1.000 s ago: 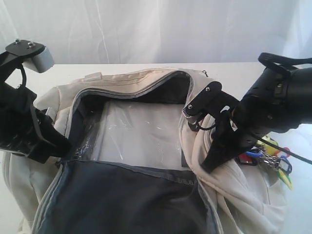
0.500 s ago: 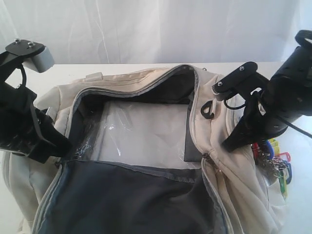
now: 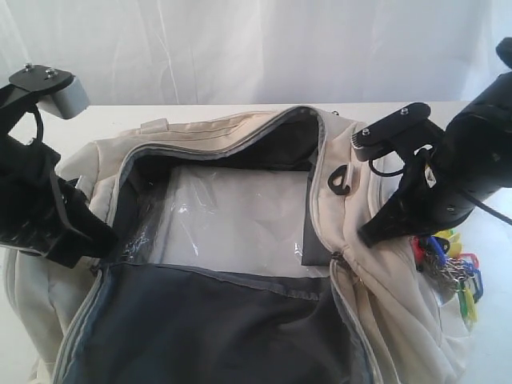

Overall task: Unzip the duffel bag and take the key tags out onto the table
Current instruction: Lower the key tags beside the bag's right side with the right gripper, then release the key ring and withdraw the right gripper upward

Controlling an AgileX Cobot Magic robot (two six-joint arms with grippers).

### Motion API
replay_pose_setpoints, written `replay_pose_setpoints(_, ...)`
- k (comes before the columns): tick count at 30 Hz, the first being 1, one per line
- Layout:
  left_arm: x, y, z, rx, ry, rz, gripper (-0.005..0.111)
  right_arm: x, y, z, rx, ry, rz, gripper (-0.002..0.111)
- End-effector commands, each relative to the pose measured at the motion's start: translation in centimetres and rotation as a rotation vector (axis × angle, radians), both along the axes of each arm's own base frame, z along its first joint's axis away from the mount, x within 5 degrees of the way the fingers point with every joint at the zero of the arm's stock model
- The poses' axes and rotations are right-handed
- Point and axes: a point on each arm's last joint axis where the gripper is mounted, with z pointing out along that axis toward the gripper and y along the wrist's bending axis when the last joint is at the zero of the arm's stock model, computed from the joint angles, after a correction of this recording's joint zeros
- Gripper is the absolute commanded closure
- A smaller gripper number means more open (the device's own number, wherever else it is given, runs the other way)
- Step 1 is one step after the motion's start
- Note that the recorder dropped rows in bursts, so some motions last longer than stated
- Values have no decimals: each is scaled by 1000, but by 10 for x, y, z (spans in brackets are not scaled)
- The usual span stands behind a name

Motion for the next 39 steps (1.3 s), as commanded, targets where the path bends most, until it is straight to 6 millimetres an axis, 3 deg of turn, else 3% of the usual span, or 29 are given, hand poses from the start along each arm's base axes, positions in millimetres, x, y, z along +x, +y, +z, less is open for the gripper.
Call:
replay_pose_setpoints(1, -2, -1, -3, -10, 28, -3, 107, -5, -4, 16, 20, -51, -8, 68)
replay_pose_setpoints(4, -2, -1, -3, -10, 28, -3, 107, -11, -7, 26, 15, -71, -14, 57)
replay_pose_setpoints(14, -2, -1, -3, -12, 29, -3, 107, -53, -25, 60, -33, -23, -111, 60)
replay_pose_setpoints(19, -2, -1, -3, -12, 29, -3, 107, -77, -31, 85, 40, -109, -156, 80)
replay_pose_setpoints(23, -2, -1, -3, -8, 26, -5, 107, -100, -34, 107, 136, -224, -151, 108)
replay_pose_setpoints(26, -1, -2, -2, -23, 21, 3, 107, -119, -37, 119, 182, -305, -130, 108)
replay_pose_setpoints(34, 1, -3, 0, -49, 7, 14, 107, -178, -51, 120, 332, -498, -138, 108)
replay_pose_setpoints(39, 4, -1, 0, -11, -51, -15, 107, -189, -54, 104, 373, -488, -192, 108)
